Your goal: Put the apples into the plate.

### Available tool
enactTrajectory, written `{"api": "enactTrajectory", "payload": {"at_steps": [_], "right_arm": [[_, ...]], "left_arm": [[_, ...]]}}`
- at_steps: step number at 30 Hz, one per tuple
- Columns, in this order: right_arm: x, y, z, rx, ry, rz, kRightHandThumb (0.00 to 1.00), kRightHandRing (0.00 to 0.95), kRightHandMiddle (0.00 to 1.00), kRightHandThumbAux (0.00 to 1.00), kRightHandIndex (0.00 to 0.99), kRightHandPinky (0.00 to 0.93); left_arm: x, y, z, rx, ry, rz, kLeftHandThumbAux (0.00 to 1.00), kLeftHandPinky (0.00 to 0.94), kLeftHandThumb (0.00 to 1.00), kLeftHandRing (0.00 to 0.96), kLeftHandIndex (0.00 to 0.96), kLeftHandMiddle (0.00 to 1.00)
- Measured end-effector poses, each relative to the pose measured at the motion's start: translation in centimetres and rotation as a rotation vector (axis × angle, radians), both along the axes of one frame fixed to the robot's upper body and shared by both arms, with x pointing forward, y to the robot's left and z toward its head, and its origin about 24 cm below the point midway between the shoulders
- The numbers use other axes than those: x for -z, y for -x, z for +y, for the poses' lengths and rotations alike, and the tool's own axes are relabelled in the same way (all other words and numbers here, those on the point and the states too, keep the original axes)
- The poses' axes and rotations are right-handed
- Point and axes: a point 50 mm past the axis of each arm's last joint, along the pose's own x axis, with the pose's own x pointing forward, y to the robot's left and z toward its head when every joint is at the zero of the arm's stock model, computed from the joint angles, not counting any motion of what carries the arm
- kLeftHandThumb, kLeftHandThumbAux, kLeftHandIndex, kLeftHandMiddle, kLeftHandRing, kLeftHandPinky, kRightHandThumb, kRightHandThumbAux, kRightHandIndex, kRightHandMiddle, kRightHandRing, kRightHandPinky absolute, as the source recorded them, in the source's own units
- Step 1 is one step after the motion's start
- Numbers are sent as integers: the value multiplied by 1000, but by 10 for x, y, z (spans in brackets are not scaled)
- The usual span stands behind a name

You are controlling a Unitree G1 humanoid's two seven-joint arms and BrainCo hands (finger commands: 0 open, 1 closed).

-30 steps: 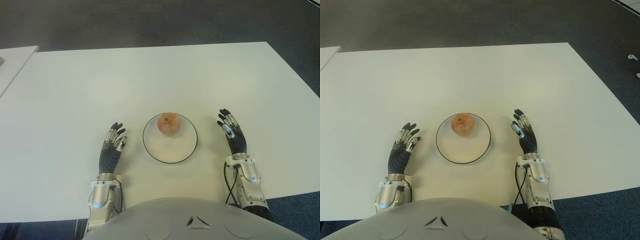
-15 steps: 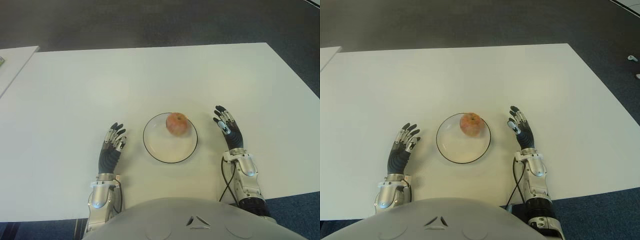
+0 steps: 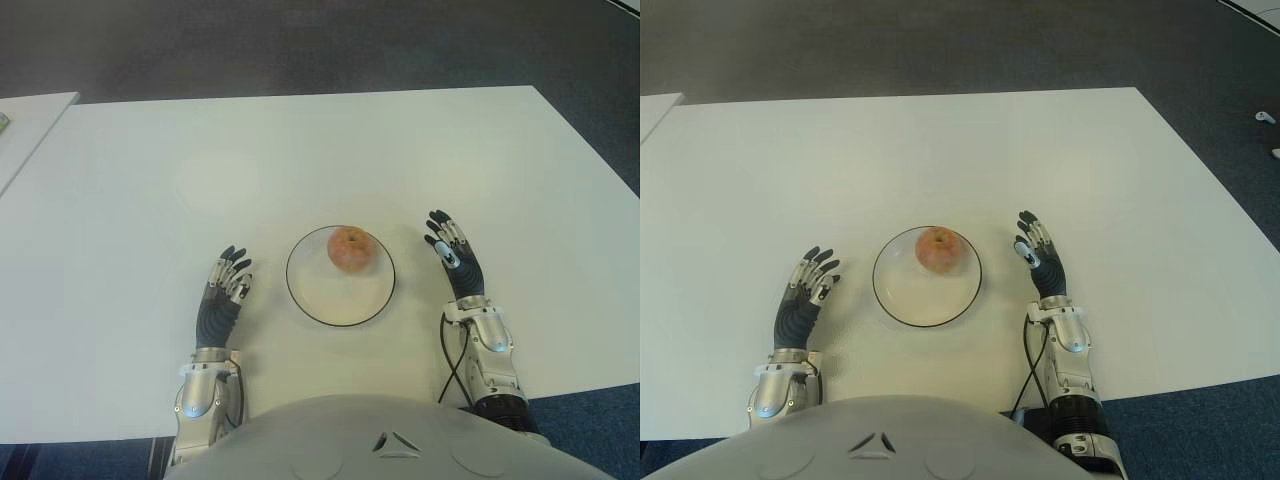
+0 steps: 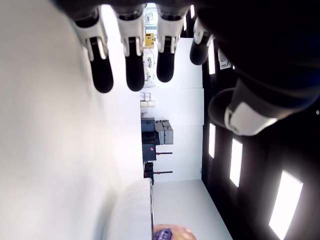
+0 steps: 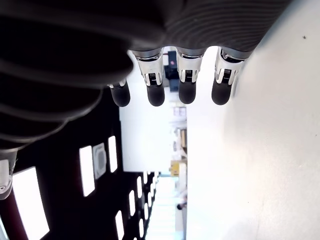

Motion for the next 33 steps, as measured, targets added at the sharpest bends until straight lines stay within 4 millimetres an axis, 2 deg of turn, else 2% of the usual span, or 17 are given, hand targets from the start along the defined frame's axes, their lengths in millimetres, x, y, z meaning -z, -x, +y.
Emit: {"api": "enactTrajectory", "payload": {"at_steps": [24,33], "right_arm": [[-1,0,5,0,-5,-4,157,4,52,450,32,0],[-1,3,9,-1,5,5,154,5,53,473,26,0]], "left_arm": [[-1,1,-2,2,3,1,583,278,135,209,109,159],[-3,2,-3,-1,8,-6,559,267,112,199,112,156]]}}
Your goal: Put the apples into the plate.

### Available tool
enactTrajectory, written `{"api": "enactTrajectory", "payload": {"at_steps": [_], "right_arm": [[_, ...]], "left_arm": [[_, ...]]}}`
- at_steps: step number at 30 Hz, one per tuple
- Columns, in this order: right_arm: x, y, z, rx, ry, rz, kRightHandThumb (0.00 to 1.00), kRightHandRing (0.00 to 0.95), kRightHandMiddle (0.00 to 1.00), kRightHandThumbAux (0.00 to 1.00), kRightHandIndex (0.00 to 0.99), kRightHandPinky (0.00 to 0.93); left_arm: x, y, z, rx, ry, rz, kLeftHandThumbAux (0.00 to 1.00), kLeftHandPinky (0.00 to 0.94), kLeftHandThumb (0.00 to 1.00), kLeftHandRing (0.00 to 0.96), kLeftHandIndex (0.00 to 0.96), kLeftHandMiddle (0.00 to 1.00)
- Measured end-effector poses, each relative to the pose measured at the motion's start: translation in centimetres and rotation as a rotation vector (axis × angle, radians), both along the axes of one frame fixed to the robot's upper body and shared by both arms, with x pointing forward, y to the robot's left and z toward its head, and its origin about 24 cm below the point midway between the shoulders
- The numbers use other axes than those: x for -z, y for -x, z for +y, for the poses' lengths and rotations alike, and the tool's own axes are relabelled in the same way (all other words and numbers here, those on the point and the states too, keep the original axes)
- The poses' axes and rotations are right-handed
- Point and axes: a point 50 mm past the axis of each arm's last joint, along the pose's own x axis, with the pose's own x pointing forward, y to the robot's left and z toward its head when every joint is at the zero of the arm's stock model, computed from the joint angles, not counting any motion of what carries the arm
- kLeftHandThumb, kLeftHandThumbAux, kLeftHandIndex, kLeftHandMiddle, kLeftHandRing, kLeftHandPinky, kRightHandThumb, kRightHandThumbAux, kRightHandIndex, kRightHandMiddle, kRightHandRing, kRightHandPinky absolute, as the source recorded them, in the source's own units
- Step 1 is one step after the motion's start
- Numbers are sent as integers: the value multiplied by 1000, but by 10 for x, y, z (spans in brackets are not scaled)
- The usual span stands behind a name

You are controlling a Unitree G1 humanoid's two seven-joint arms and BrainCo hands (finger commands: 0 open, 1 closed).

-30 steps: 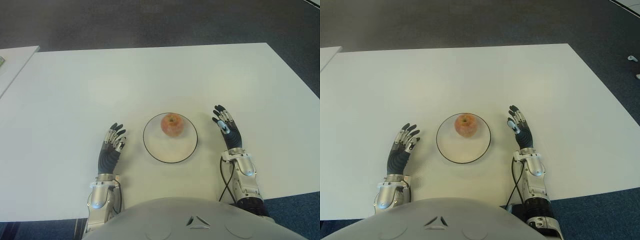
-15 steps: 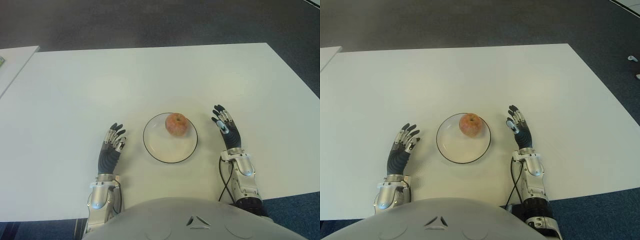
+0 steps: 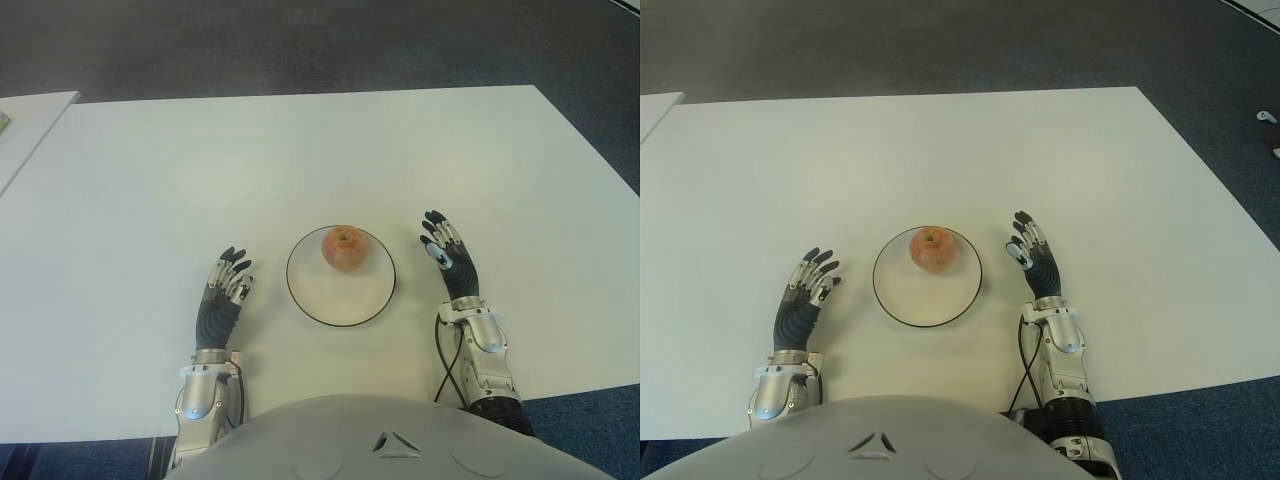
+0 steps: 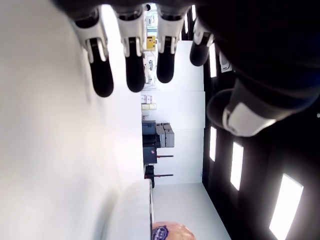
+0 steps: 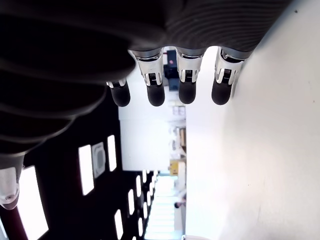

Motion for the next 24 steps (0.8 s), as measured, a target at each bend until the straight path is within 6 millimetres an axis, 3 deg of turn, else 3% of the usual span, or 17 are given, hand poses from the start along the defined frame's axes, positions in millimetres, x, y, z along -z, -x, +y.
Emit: {"api": "enactTrajectory", "payload": {"at_steps": [24], "right_arm": [[-1,9,8,2,-9,38,153,4,54,477,22,0]], "left_arm": [[-2,3,0,-5,23,19,547,254,159,196,89,142]]}}
